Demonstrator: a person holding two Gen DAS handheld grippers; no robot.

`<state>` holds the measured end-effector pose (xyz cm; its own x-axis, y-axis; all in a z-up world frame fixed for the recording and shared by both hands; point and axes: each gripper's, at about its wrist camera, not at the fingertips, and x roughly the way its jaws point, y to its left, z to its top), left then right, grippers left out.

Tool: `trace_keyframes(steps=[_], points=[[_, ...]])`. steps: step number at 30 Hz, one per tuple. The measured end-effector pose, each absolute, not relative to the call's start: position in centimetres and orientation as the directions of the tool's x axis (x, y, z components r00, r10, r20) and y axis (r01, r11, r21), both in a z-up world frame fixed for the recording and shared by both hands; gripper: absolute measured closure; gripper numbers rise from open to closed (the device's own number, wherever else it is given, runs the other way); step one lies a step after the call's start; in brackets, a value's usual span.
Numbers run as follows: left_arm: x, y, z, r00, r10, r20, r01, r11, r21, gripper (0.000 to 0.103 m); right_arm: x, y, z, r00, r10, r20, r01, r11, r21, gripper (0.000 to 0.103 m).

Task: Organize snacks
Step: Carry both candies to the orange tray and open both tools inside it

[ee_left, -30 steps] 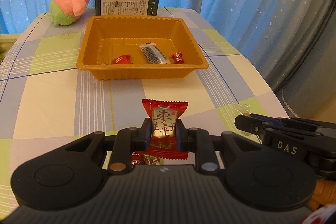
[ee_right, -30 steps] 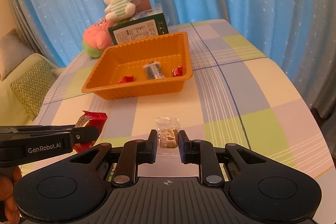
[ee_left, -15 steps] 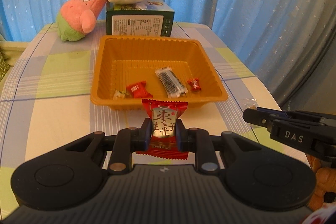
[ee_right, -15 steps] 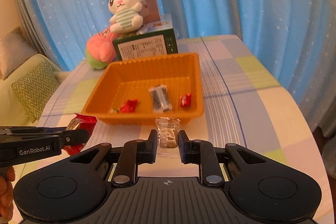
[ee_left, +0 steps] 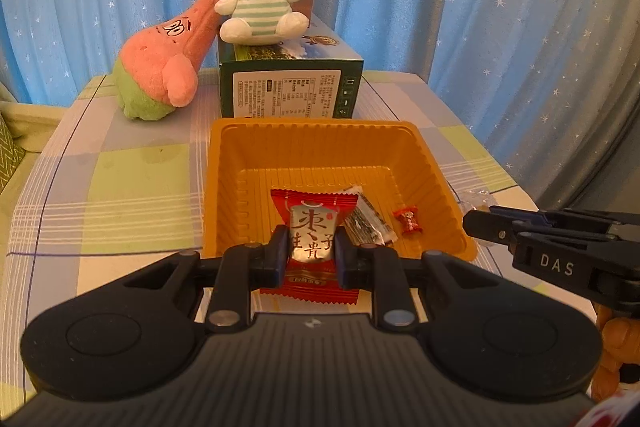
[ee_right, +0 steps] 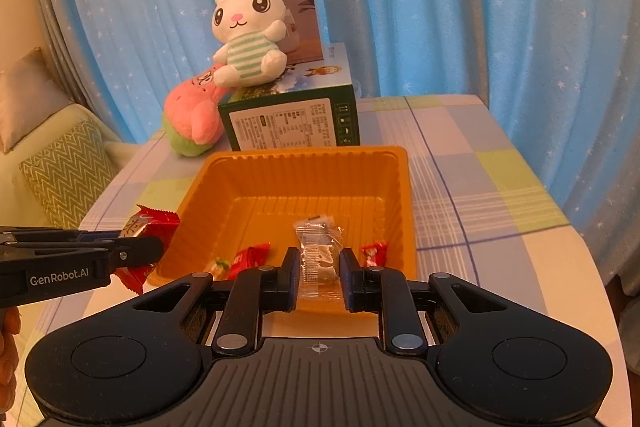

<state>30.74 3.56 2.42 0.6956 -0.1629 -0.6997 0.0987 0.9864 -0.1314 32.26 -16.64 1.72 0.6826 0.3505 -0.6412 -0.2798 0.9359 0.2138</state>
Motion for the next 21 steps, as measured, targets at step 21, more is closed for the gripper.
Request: trace_keyframes(steps=[21], points=[[37.6,5.7,-1.5,0.650,-0.141,-0.746,0.073,0.990,-0.123,0.082,39.7,-13.7,-1.6,0.624,0.374,-0.686,-0.301,0.925,0.231,0.082]])
